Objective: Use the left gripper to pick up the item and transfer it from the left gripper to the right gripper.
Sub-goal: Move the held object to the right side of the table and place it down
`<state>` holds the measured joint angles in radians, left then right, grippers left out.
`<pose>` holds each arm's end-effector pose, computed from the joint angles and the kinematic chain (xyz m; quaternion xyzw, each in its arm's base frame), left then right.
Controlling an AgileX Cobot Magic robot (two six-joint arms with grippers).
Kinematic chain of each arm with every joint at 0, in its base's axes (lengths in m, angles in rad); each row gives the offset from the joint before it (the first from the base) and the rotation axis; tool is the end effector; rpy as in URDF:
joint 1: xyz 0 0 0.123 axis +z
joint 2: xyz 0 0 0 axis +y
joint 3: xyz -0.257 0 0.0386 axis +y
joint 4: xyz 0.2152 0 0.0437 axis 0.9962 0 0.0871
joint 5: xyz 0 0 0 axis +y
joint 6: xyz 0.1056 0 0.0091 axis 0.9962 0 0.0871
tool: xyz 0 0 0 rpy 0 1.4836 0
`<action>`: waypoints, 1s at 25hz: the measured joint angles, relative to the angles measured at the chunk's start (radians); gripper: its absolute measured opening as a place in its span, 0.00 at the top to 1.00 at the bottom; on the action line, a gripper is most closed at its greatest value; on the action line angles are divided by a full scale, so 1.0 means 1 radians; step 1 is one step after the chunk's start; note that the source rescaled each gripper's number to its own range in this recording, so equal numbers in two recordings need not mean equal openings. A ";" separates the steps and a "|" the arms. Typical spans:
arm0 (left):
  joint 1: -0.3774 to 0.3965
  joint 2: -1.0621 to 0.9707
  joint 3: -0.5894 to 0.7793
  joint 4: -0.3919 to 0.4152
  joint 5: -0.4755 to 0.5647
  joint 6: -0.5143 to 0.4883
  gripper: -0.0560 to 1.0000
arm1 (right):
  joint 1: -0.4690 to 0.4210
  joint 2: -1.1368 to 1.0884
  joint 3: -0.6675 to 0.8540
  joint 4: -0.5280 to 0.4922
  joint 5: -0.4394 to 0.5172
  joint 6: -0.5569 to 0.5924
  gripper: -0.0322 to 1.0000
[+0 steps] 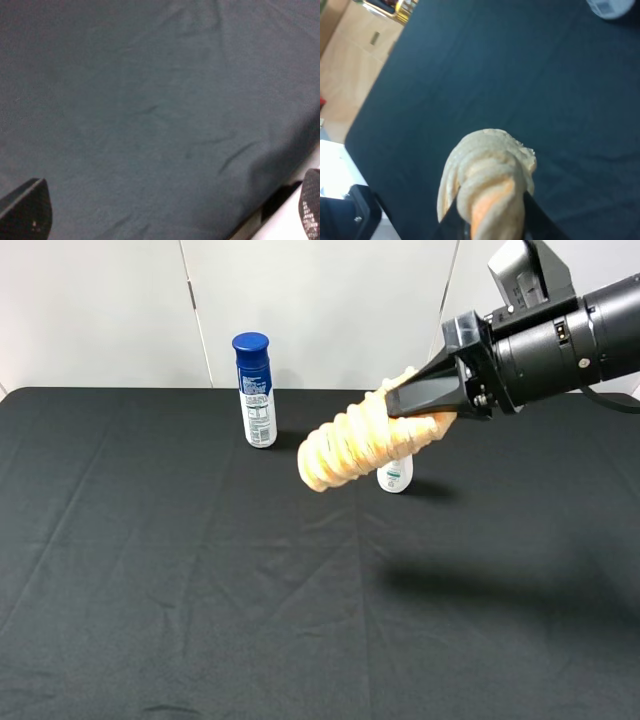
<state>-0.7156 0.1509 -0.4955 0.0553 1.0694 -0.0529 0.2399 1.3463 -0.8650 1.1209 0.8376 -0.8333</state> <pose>0.0219 -0.0122 0.2506 0.2913 0.8439 -0.1430 0.4272 0.2198 0.1269 0.2624 -0.1827 0.8627 0.3879 0.2680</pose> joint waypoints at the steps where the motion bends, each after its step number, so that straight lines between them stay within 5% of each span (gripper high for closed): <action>1: 0.089 0.000 0.000 0.000 0.000 0.000 0.00 | 0.000 0.000 0.000 -0.018 0.000 0.021 0.97; 3: 0.146 0.000 0.000 0.000 0.000 0.000 0.00 | 0.000 0.000 0.000 -0.073 -0.001 0.059 0.97; 12: 0.696 -0.007 0.000 0.001 -0.001 0.001 0.00 | -0.003 0.000 0.000 -0.386 0.001 0.333 0.97; 20: 0.877 -0.154 0.000 0.008 -0.014 0.001 0.00 | -0.150 0.012 -0.001 -0.478 0.095 0.427 0.97; 25: 0.901 -0.154 0.000 0.008 -0.013 0.001 0.00 | -0.288 0.074 -0.012 -0.479 0.150 0.427 0.97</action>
<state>0.1856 -0.0028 -0.4955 0.0636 1.0563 -0.0520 -0.0482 1.4207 -0.8772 0.6415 0.9880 -0.4064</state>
